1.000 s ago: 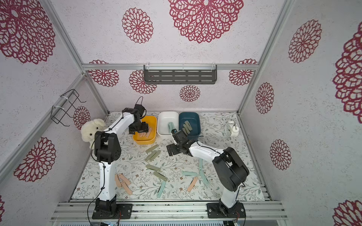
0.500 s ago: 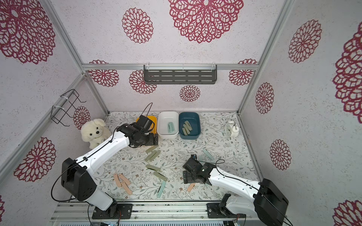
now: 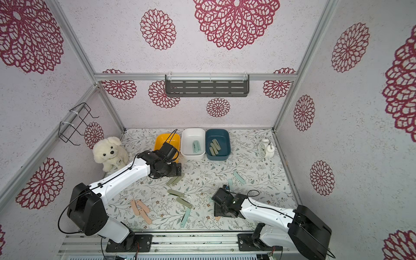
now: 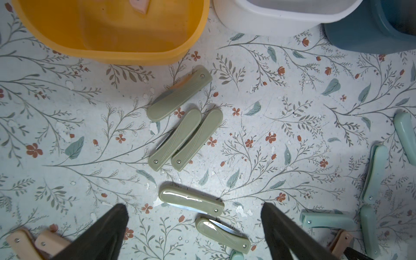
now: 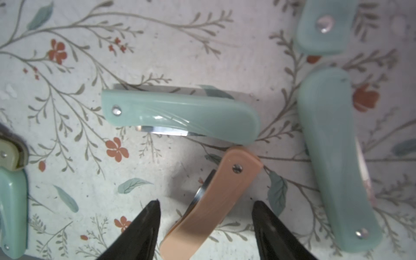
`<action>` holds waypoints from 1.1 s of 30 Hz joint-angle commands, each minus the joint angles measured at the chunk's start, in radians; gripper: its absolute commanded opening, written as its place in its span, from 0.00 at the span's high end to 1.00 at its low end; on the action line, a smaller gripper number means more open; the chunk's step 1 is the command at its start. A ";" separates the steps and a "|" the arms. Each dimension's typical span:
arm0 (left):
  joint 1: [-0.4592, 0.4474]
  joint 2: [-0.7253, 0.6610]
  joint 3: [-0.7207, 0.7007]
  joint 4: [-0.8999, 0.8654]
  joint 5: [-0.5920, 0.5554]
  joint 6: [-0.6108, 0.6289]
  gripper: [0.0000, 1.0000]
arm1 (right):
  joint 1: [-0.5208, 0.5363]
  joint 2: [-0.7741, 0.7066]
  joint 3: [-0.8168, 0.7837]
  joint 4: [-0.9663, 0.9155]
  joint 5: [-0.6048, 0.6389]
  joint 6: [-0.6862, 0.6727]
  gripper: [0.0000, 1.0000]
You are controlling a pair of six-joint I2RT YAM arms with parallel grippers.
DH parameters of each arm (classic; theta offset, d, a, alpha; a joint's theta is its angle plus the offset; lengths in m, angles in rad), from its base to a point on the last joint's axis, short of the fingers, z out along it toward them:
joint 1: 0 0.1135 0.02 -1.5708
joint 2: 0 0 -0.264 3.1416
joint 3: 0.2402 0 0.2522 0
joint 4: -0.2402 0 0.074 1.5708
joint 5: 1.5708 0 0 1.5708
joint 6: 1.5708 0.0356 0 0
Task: Place the fruit knives into the storage box by color
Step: Pick up the fruit knife from the center of the board.
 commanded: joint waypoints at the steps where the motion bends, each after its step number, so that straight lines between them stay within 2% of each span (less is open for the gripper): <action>1: -0.007 -0.012 -0.008 0.022 -0.007 -0.009 0.03 | 0.017 0.043 0.011 0.024 -0.024 -0.002 0.48; 2: -0.007 -0.014 -0.013 0.028 -0.003 -0.008 0.03 | 0.023 0.052 0.019 0.018 -0.019 -0.007 0.55; 7: -0.008 -0.014 -0.016 0.035 -0.004 -0.006 0.03 | 0.037 0.055 0.031 -0.039 -0.004 -0.018 0.70; 18: -0.008 -0.012 -0.024 0.044 -0.008 0.002 0.03 | 0.135 0.025 0.013 -0.171 -0.007 0.051 0.61; 23: -0.007 -0.027 -0.030 0.039 -0.020 0.006 0.03 | 0.140 0.053 -0.004 -0.150 -0.006 0.056 0.69; 26: -0.005 -0.035 -0.030 0.032 -0.029 0.011 0.03 | 0.140 0.056 0.000 -0.146 -0.009 0.054 0.79; 33: 0.001 -0.065 -0.072 0.059 -0.015 -0.010 0.03 | 0.128 0.075 0.055 -0.142 0.003 0.013 0.83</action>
